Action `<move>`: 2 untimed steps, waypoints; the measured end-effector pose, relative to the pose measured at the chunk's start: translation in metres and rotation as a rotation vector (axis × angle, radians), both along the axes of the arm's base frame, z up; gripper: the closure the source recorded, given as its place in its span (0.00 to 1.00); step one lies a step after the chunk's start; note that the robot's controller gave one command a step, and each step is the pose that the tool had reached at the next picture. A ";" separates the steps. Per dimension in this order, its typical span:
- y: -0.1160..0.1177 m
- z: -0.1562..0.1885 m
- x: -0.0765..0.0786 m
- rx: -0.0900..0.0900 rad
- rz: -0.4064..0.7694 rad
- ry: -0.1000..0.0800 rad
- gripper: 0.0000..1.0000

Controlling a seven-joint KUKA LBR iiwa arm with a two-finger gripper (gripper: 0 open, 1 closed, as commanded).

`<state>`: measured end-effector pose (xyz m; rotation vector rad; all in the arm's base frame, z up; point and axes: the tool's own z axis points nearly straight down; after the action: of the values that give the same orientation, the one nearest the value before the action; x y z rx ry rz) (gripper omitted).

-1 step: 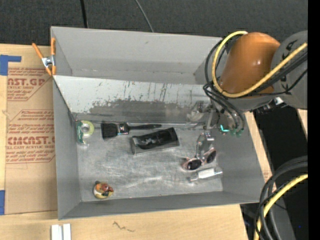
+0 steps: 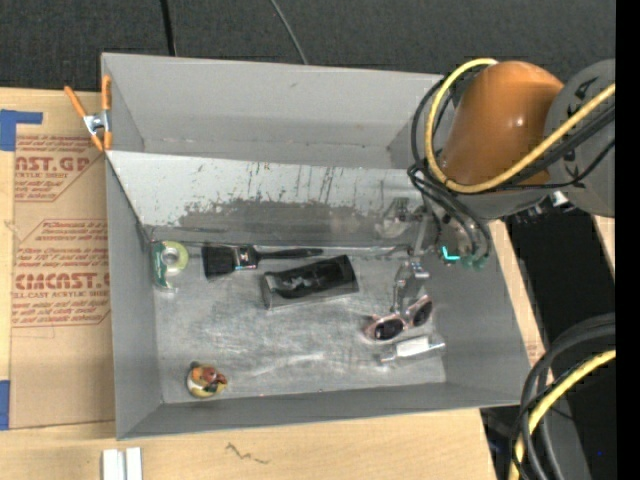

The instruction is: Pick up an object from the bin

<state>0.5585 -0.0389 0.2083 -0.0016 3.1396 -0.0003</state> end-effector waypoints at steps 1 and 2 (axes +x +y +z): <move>-0.002 -0.026 -0.011 0.000 0.079 -0.006 0.00; -0.014 -0.044 -0.032 0.001 0.352 0.003 0.00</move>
Offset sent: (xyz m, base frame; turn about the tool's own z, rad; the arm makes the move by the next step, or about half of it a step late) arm -0.0468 -0.0274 -0.0470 -0.5087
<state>0.5270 -0.0528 0.1646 -0.5524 3.0932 0.0017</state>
